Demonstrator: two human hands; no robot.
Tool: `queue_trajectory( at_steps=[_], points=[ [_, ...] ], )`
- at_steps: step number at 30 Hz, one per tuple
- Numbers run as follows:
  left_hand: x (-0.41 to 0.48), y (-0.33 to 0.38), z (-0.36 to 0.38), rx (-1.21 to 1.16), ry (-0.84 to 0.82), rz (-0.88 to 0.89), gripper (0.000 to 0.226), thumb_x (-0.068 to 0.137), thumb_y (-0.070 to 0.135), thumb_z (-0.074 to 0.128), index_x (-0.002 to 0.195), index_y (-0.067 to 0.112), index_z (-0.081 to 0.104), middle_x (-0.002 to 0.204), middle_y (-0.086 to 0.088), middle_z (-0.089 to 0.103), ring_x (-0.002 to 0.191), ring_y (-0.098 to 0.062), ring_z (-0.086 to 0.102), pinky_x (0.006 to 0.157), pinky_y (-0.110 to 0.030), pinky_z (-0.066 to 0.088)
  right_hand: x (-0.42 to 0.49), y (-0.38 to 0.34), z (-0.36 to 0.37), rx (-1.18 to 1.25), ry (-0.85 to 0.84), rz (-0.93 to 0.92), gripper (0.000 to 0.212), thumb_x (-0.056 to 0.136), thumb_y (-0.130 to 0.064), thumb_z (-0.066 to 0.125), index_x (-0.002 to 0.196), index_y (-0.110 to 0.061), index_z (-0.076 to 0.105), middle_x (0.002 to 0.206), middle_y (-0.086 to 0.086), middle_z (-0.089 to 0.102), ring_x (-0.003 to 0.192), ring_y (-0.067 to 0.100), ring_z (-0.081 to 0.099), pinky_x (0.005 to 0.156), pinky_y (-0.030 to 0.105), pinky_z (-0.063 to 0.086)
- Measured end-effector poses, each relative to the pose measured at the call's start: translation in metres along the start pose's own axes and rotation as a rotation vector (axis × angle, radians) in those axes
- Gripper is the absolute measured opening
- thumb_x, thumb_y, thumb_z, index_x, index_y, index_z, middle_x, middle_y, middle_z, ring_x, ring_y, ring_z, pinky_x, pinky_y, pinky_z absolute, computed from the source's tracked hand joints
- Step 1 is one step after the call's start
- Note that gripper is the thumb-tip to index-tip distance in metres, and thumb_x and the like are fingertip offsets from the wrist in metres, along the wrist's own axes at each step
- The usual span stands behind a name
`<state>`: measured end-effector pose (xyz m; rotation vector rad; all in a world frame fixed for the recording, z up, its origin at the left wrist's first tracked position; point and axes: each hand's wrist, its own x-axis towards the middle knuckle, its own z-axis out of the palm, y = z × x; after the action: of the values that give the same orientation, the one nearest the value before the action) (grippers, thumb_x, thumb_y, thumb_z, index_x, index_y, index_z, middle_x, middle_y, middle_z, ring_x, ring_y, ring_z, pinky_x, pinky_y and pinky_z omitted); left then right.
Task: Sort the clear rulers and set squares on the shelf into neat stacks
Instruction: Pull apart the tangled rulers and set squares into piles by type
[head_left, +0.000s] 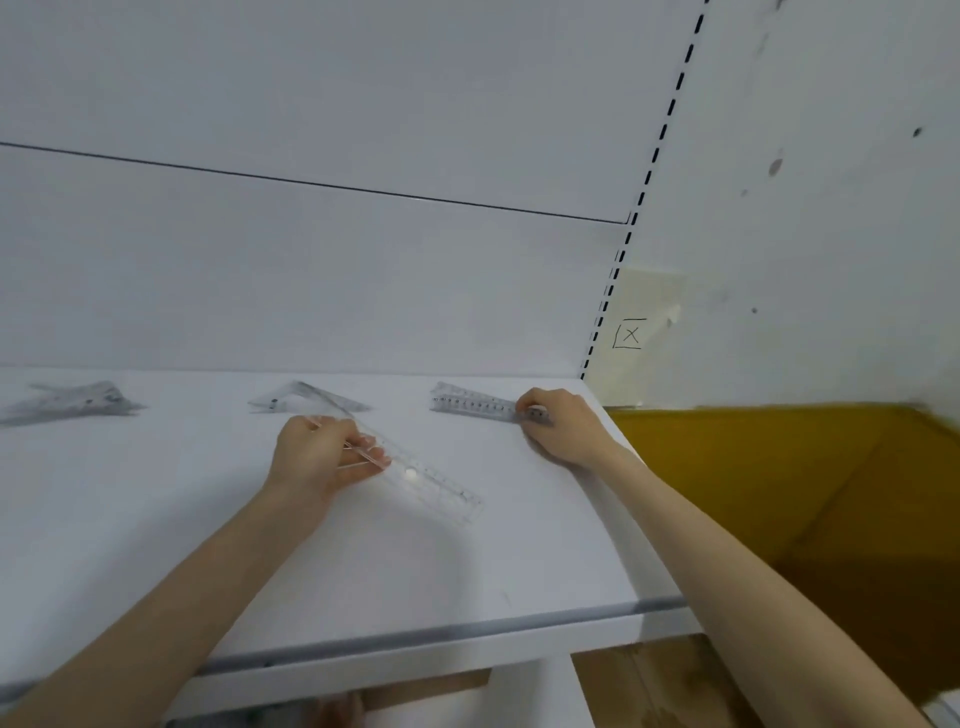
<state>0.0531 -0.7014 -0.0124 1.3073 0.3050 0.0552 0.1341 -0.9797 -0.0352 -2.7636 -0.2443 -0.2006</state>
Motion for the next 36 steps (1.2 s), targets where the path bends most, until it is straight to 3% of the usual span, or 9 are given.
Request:
queue_trajectory(
  at_steps=[6, 9, 12, 17, 20, 24, 27, 32, 36],
  points=[
    [-0.005, -0.006, 0.012, 0.014, -0.010, 0.008, 0.014, 0.086, -0.011, 0.045, 0.094, -0.005, 0.055, 0.075, -0.019, 0.057, 0.048, -0.020, 0.064, 0.048, -0.027, 0.056, -0.032, -0.036, -0.014, 0.160, 0.099, -0.128, 0.032, 0.092, -0.032, 0.058, 0.120, -0.019, 0.062, 0.125, -0.004, 0.061, 0.118, 0.016, 0.050, 0.095, 0.022, 0.034],
    [-0.009, -0.009, 0.021, -0.003, -0.035, 0.021, 0.014, 0.087, -0.010, 0.045, 0.097, -0.006, 0.054, 0.082, -0.022, 0.057, 0.055, -0.023, 0.065, 0.051, -0.028, 0.057, -0.064, -0.081, -0.025, 0.310, -0.054, -0.173, 0.055, 0.083, -0.049, 0.067, 0.131, -0.025, 0.056, 0.133, -0.009, 0.057, 0.121, 0.007, 0.051, 0.101, 0.026, 0.038],
    [-0.014, -0.010, 0.028, 0.003, -0.069, 0.041, 0.014, 0.086, -0.011, 0.045, 0.098, -0.008, 0.053, 0.087, -0.027, 0.060, 0.062, -0.027, 0.069, 0.055, -0.028, 0.058, -0.082, -0.110, -0.020, 0.187, -0.122, -0.209, 0.071, 0.076, -0.052, 0.073, 0.135, -0.021, 0.051, 0.130, -0.009, 0.057, 0.114, 0.008, 0.055, 0.099, 0.031, 0.044],
    [-0.023, -0.008, 0.030, -0.030, -0.103, 0.066, 0.033, 0.084, -0.013, 0.049, 0.116, -0.007, 0.045, 0.082, -0.028, 0.062, 0.062, -0.027, 0.070, 0.057, -0.032, 0.058, -0.087, -0.116, -0.012, 0.259, -0.025, -0.167, 0.044, 0.078, -0.027, 0.073, 0.120, -0.016, 0.063, 0.109, -0.002, 0.068, 0.090, 0.013, 0.065, 0.088, 0.034, 0.051],
    [-0.028, -0.005, 0.027, -0.001, -0.121, 0.048, 0.026, 0.086, -0.010, 0.051, 0.110, -0.003, 0.048, 0.085, -0.026, 0.063, 0.067, -0.029, 0.069, 0.061, -0.036, 0.060, -0.088, -0.107, -0.012, 0.293, -0.001, -0.157, 0.035, 0.080, -0.019, 0.072, 0.114, -0.014, 0.067, 0.105, 0.000, 0.070, 0.081, 0.010, 0.066, 0.086, 0.027, 0.050],
    [-0.025, -0.006, 0.006, 0.390, -0.112, 0.145, 0.010, 0.087, 0.000, 0.056, 0.094, 0.007, 0.058, 0.089, -0.015, 0.066, 0.073, -0.025, 0.065, 0.071, -0.042, 0.059, -0.075, -0.072, -0.018, 0.209, 0.047, -0.128, 0.031, 0.081, -0.017, 0.071, 0.112, -0.019, 0.068, 0.105, -0.003, 0.070, 0.089, 0.011, 0.065, 0.085, 0.031, 0.051],
    [-0.020, -0.004, -0.023, 0.871, -0.124, 0.468, 0.009, 0.086, 0.012, 0.059, 0.089, 0.020, 0.060, 0.087, 0.002, 0.065, 0.076, -0.013, 0.062, 0.070, -0.025, 0.051, -0.054, -0.041, -0.022, 0.131, 0.075, -0.066, 0.030, 0.083, -0.016, 0.069, 0.112, -0.022, 0.068, 0.104, -0.001, 0.070, 0.097, 0.015, 0.062, 0.089, 0.036, 0.049],
    [-0.008, 0.006, -0.063, 1.701, -0.181, 0.774, 0.022, 0.095, 0.034, 0.041, 0.114, 0.027, 0.050, 0.110, 0.010, 0.055, 0.100, -0.013, 0.054, 0.078, -0.028, 0.042, -0.023, -0.017, -0.021, 0.072, 0.097, -0.005, 0.022, 0.083, -0.016, 0.065, 0.101, -0.027, 0.071, 0.094, -0.004, 0.071, 0.088, 0.018, 0.062, 0.077, 0.032, 0.052],
    [0.002, 0.010, -0.096, 1.802, -0.191, 0.919, 0.028, 0.084, 0.034, 0.041, 0.098, 0.021, 0.062, 0.090, 0.004, 0.061, 0.080, -0.021, 0.062, 0.059, -0.028, 0.033, -0.009, -0.008, -0.014, 0.070, 0.058, 0.015, 0.023, 0.087, -0.017, 0.058, 0.104, -0.027, 0.070, 0.098, -0.004, 0.070, 0.088, 0.018, 0.062, 0.078, 0.029, 0.049]
  ],
)
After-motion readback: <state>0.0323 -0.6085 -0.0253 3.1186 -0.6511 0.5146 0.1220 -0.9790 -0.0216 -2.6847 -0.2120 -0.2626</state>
